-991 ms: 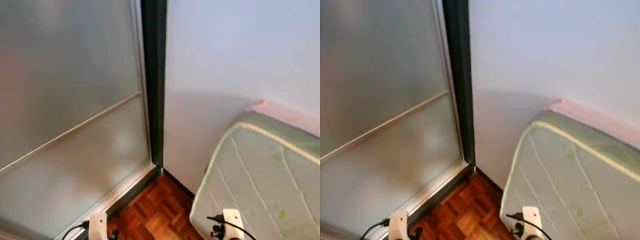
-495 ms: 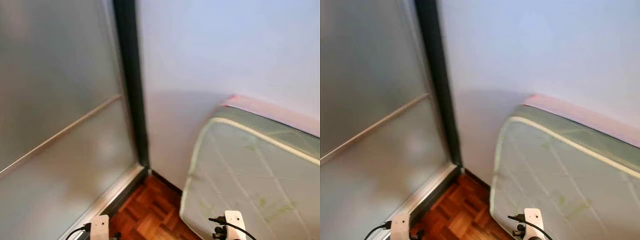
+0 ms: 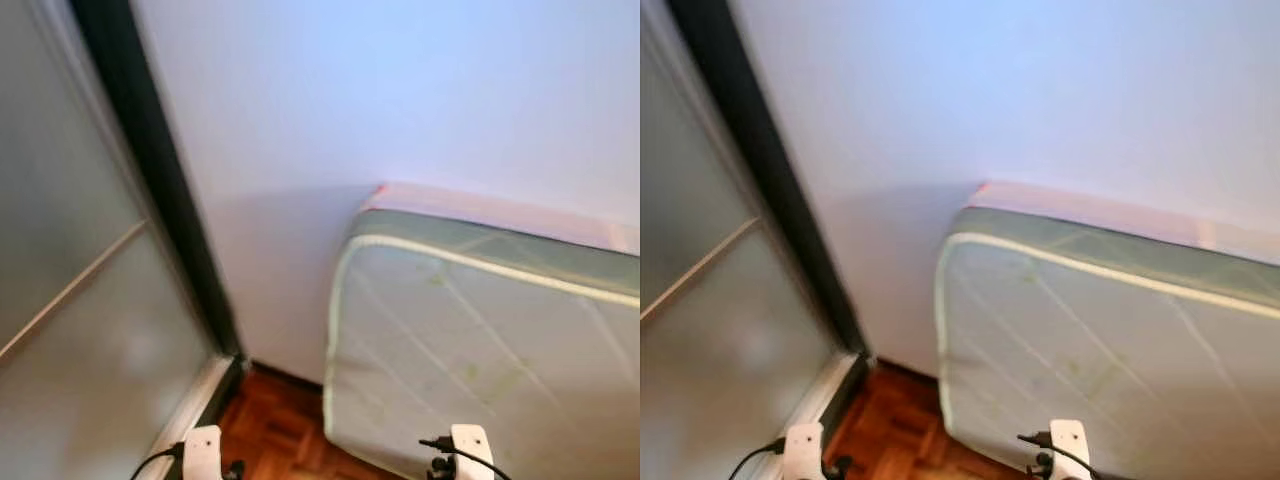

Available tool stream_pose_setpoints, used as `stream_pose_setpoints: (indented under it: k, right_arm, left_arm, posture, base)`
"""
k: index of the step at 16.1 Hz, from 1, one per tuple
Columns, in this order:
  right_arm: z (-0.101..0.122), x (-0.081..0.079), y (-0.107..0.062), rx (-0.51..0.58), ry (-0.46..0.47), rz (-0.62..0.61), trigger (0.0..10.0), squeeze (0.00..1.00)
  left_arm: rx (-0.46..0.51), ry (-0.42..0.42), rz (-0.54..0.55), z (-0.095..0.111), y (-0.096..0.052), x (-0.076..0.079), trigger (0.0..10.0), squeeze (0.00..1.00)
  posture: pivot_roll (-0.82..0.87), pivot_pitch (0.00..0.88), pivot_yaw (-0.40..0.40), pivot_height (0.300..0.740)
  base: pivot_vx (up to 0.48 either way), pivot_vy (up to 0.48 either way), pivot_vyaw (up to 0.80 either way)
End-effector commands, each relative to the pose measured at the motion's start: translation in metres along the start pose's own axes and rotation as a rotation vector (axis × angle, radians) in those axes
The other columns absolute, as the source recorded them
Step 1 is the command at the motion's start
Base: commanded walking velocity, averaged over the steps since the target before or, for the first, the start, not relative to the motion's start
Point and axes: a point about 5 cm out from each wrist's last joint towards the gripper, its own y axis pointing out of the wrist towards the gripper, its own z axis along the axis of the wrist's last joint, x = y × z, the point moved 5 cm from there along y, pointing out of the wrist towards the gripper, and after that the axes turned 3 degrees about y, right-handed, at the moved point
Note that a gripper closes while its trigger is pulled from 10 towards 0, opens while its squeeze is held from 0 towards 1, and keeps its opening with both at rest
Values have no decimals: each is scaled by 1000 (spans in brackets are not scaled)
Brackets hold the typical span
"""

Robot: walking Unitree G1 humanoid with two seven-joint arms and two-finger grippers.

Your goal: Clean up the room

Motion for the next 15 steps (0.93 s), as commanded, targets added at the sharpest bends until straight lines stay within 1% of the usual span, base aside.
stream_pose_setpoints:
  k: [1,8,15]
  right_arm:
    - [-5,10,0,-72,211,-42,10000,0]
    - [-5,10,1,-75,208,-45,10000,0]
    - [-4,11,0,-77,201,-46,10000,0]
  left_arm:
    - [-7,101,-46,28,8,-9,10000,0]
    - [-6,112,-58,29,8,-7,10000,0]
    - [2,99,-61,29,8,-6,10000,0]
  posture:
    - [-44,25,56,740]
    - [-45,28,57,740]
    - [-46,32,57,740]
  base:
    - [0,0,-788]
    - [0,0,-788]
    - [0,0,-788]
